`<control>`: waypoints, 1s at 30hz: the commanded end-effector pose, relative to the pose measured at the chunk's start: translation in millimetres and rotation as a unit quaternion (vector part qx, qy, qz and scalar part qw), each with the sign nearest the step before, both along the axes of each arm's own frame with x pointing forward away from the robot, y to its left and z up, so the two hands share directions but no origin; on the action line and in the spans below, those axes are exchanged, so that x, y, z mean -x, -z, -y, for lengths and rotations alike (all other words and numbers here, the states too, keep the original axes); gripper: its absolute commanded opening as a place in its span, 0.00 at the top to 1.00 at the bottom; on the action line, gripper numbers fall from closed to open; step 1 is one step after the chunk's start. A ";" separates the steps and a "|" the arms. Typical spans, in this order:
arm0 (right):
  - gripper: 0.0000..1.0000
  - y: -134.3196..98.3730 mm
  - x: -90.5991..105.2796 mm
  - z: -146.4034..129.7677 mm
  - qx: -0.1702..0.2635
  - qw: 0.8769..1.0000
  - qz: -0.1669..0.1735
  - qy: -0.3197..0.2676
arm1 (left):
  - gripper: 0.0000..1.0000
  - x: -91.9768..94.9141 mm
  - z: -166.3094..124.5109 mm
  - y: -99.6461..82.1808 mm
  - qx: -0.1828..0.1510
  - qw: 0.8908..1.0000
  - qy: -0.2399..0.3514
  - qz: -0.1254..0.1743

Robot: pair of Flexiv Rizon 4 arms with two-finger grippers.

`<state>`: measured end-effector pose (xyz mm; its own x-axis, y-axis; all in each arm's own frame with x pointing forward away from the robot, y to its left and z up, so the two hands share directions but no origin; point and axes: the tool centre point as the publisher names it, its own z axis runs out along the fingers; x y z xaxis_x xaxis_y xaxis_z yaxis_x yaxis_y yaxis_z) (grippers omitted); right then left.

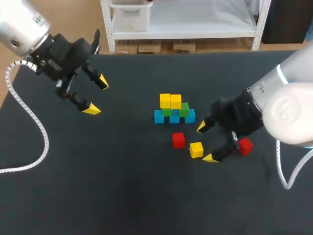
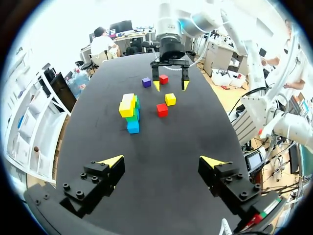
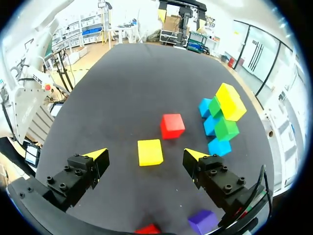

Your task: Place the blue cubes, place green cubes on the blue cubes, place the yellow cubes on the green cubes, then place the red cubes on the yellow cubes, and place purple cube on the red cubes.

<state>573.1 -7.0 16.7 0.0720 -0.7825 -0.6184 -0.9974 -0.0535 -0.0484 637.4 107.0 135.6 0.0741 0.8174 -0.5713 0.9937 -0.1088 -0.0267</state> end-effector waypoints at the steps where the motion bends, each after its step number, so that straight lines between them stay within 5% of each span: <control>1: 0.00 7.4 1.2 -3.9 -0.003 1.000 0.000 -0.001 | 0.00 -1.7 -0.3 0.2 0.000 1.000 0.002 -0.001; 22: 0.00 15.8 -6.9 -8.3 -0.001 0.999 -0.005 -0.038 | 0.00 -1.7 -0.3 0.2 0.000 1.000 0.002 -0.001; 30: 0.13 19.0 -6.5 -10.2 -0.003 0.999 -0.009 -0.044 | 0.00 -1.7 -0.3 0.2 0.000 1.000 0.002 -0.001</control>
